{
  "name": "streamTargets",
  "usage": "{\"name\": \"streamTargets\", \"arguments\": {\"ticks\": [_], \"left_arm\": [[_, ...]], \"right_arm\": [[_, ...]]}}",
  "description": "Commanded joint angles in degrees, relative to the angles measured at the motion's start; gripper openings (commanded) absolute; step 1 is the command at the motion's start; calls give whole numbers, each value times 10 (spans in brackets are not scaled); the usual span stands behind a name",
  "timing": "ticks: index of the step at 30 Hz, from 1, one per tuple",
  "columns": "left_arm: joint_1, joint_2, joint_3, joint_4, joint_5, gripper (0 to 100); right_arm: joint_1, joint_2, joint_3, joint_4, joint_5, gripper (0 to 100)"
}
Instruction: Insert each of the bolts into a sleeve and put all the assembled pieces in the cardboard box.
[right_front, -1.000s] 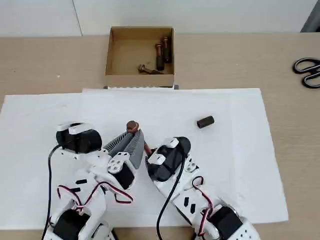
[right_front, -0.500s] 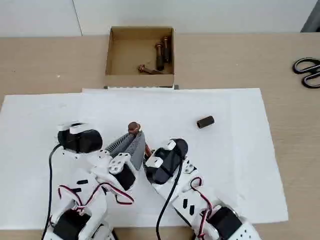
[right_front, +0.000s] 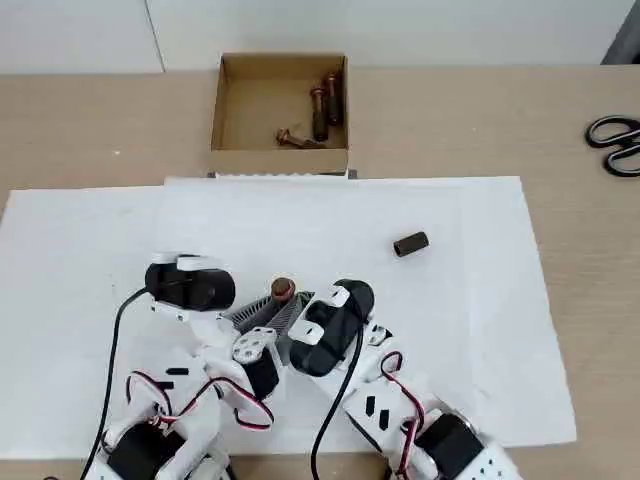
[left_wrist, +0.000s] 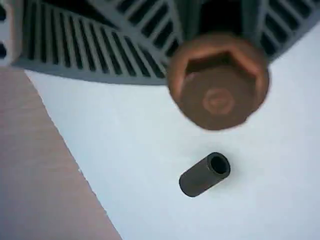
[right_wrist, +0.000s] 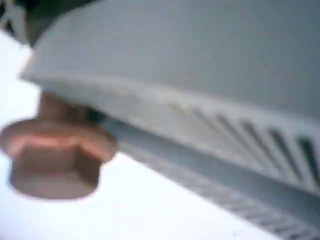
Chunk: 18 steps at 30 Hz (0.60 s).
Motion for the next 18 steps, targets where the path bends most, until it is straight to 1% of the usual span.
{"name": "streamTargets", "arguments": {"ticks": [1, 4, 7, 9, 11, 13, 18], "left_arm": [[31, -1, -18, 17, -33, 6], [32, -1, -5, 17, -62, 6], [30, -1, -1, 16, -69, 16], [30, -1, -1, 16, -72, 67], [29, -1, -1, 18, -75, 145], [29, 0, 0, 21, -87, 201], [29, 0, -3, 36, -102, 215]], "right_arm": [[-3, -7, -11, -26, 5, 2], [-3, -7, -10, -25, 5, 2], [-3, -7, -8, -24, 5, 2], [-3, -7, -6, -24, 5, 2], [-3, -7, -6, -22, 5, 2], [-3, -6, -5, -20, 5, 2], [-3, -6, 2, -20, 5, 2]]}}
